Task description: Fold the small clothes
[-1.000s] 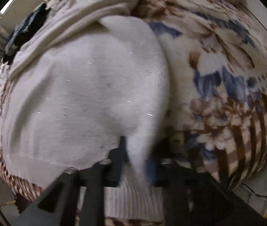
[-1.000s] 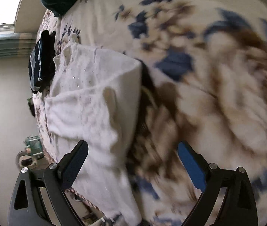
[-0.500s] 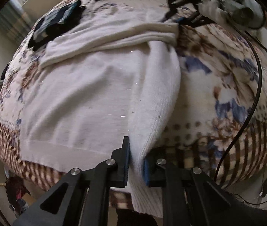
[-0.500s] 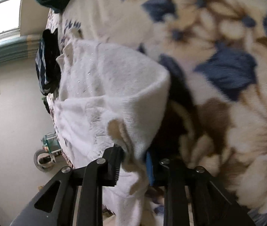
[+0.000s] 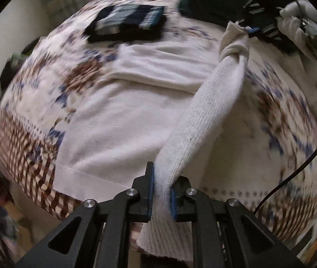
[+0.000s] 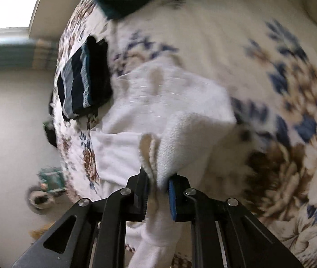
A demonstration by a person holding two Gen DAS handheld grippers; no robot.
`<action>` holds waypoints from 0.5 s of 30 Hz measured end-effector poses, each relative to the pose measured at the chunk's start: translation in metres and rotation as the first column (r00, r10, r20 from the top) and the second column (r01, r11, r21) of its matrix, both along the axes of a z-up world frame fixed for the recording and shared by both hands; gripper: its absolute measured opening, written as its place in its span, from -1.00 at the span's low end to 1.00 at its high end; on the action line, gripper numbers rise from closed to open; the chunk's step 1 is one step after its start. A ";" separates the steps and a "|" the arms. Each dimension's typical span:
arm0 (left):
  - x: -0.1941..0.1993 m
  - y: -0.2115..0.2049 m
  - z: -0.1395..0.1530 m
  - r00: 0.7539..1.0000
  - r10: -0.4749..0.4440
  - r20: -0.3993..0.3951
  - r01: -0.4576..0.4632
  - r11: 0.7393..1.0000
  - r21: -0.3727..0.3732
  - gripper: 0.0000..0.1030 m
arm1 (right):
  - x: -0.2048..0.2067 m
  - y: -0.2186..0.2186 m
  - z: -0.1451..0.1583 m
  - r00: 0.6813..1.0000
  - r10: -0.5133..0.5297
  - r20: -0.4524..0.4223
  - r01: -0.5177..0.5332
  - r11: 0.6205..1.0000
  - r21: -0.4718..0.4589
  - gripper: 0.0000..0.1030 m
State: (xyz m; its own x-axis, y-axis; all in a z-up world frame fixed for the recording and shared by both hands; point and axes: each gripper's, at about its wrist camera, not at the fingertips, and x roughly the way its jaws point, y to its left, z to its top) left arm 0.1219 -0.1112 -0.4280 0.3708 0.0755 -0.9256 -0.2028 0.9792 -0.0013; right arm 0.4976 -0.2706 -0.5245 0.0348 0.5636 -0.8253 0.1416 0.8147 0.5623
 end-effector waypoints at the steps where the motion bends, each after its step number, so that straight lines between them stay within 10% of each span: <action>1: 0.004 0.022 -0.002 0.999 0.035 -0.001 -0.035 0.999 -0.022 -0.82 | 0.010 0.022 0.005 1.000 0.015 0.000 -0.015 1.000 -0.019 -0.69; 15: 0.017 0.216 -0.112 0.957 0.232 -0.177 -0.271 0.931 -0.246 -0.72 | 0.083 0.343 -0.087 0.966 0.227 -0.122 -0.253 0.924 -0.288 -0.67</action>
State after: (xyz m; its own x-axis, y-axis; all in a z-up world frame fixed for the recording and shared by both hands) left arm 0.1387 0.1050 -0.5397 0.2349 -0.1061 -0.9662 -0.4597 0.8637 -0.2066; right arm 0.5804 0.0724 -0.6112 -0.1480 0.2732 -0.9505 -0.0430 0.9584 0.2821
